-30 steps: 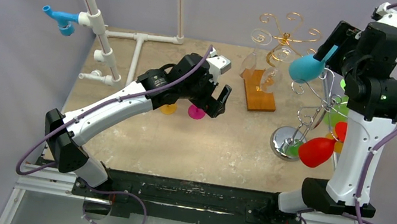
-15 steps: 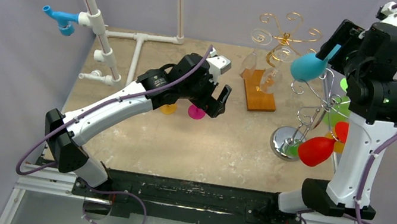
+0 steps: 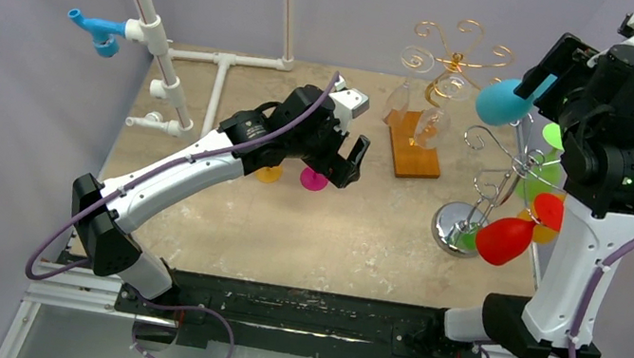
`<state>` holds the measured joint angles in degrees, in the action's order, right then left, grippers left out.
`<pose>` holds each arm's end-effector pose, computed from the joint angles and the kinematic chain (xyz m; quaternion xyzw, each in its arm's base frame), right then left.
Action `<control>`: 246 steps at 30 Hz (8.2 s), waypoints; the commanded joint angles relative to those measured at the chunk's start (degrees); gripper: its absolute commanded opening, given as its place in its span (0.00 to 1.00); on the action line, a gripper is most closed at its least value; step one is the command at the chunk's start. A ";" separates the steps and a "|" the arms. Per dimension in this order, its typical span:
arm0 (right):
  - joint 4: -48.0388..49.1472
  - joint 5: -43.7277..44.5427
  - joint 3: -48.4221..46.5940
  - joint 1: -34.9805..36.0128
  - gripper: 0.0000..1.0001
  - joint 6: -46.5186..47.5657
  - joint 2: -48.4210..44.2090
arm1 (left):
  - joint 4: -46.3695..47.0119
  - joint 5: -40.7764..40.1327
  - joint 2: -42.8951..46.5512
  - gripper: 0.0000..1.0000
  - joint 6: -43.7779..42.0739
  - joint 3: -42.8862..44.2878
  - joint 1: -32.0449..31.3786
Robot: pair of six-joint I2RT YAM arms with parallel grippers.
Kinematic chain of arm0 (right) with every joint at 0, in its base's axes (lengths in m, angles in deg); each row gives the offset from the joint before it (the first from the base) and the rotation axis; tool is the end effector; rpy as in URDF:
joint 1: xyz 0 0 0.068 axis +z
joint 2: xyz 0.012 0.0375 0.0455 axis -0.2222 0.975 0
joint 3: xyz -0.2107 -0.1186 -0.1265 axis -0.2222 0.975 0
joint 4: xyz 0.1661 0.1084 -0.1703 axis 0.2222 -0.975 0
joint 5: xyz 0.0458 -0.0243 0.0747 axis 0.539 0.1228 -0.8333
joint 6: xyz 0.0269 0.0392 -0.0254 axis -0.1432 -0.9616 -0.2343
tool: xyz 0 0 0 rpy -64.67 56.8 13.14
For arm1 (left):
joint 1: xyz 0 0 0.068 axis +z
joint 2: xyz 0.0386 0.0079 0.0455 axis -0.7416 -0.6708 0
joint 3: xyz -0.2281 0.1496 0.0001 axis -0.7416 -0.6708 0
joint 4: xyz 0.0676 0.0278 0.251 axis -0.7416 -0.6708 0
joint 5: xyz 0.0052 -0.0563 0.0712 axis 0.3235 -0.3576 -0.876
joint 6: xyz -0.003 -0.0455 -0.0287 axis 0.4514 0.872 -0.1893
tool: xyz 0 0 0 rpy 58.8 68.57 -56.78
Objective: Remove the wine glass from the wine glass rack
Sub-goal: Place the wine glass at the center of the board, then pick up the wine glass from the wine rack.
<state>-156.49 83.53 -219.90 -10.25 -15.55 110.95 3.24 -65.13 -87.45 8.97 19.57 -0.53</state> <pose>0.1903 -0.0028 0.5805 0.1893 0.7607 -0.0279 0.6203 0.2243 -0.2543 0.3848 0.2456 0.8556 -0.2584 0.3753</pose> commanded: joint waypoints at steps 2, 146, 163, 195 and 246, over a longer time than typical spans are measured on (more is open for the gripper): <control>2.60 1.54 -1.46 -0.04 0.52 0.56 -1.65 | 2.32 -0.02 0.01 1.00 1.07 2.14 0.01; 23.47 -32.23 26.23 12.25 0.99 -6.05 -7.99 | -23.64 -12.86 7.34 0.09 -1.29 -17.71 18.78; 22.53 -31.07 26.24 12.21 0.99 -6.03 -7.75 | -22.71 -19.12 7.74 0.54 -1.59 -11.61 18.87; 5.78 10.50 27.76 12.20 0.99 -8.34 -21.44 | -2.72 2.27 10.97 0.88 -2.36 -3.99 8.00; -10.24 23.66 39.06 0.44 0.99 -11.31 -25.99 | 1.62 4.40 14.00 0.90 -1.83 -10.58 2.25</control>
<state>-167.59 105.70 -181.44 -8.89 -26.59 85.93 2.08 -60.15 -75.34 7.13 9.62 2.02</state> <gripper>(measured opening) 0.987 0.899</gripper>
